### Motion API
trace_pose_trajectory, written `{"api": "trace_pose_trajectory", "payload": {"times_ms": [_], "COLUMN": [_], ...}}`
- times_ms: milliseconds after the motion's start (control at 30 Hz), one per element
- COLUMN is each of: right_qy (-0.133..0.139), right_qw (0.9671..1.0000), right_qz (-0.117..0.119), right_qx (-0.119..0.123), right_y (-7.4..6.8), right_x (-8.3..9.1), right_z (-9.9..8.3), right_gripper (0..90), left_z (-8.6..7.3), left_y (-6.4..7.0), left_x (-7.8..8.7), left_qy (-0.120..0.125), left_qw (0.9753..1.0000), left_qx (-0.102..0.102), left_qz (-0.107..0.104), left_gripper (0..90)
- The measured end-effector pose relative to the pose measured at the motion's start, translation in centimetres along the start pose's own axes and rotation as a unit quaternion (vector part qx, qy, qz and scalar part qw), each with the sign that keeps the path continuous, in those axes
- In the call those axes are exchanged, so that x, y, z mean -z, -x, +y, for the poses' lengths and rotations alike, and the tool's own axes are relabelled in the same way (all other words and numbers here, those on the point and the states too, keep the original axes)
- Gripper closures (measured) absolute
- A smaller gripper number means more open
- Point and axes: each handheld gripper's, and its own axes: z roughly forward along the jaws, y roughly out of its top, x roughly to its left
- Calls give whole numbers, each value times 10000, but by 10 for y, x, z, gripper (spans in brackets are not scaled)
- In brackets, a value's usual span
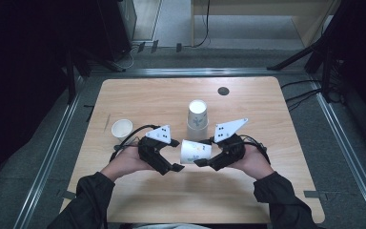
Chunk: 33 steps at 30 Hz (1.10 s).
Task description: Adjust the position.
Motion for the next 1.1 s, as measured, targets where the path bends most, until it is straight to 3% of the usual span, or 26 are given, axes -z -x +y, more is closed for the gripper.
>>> {"api": "trace_pose_trajectory", "payload": {"times_ms": [400,633,900,1100], "right_qy": [123,176,197,170], "right_qw": [9988,9977,9976,9978], "right_qz": [466,647,663,646], "right_qx": [47,19,16,39], "right_y": [1,-1,-1,-2], "right_x": [-11,-14,-12,-13], "right_z": [5,7,8,8], "right_gripper": [337,336,338,338], "left_z": [-2,-2,-2,-2], "left_y": [4,7,6,7], "left_x": [9,7,10,11], "left_qy": [589,653,770,705], "left_qw": [9977,9973,9965,9970], "left_qx": [232,154,172,118], "left_qz": [-244,-288,-278,-292], "left_gripper": [129,146,222,239]}}
